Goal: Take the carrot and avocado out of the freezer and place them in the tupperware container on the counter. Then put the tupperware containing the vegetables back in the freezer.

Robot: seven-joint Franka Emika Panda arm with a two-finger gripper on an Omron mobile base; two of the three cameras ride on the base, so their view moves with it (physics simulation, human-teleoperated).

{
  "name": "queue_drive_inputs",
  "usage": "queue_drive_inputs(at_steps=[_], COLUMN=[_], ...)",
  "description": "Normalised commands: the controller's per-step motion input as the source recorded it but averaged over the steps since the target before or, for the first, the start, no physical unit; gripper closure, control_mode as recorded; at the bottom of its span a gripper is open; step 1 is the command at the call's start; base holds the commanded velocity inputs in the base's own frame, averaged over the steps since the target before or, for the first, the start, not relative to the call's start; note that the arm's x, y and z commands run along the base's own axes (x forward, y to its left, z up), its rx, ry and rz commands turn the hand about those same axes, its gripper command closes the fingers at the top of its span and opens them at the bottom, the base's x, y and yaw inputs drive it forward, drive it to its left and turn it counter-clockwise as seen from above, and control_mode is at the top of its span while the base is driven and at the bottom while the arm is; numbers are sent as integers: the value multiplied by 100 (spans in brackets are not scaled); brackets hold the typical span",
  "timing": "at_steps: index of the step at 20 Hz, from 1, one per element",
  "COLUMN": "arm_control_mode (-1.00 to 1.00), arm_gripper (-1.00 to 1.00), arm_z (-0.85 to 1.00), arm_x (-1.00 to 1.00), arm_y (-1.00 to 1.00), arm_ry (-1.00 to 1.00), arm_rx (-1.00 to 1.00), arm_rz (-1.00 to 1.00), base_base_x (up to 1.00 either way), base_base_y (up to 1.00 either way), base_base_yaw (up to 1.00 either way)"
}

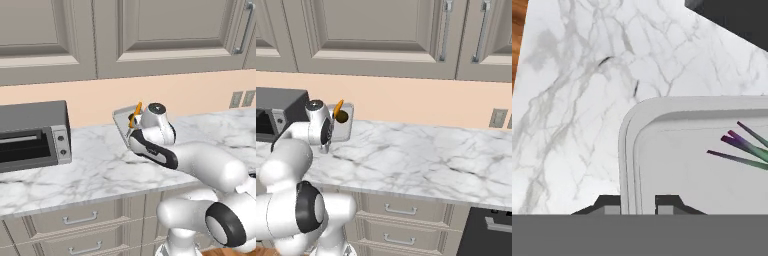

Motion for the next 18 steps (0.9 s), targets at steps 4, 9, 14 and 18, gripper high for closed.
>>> queue_drive_inputs(at_steps=[4,9,14,18], arm_control_mode=[-100,-100,-100,-100], arm_gripper=[100,100,100,100], arm_z=[53,99,97,68], arm_x=[-37,-55,-67,-46], arm_y=[-3,-18,-23,-20], arm_ry=[-7,0,0,0], arm_rx=[-1,0,0,0], arm_rz=[2,-1,0,0], base_base_x=[0,0,0,0], base_base_y=[0,0,0,0], base_base_yaw=[0,0,0,0])
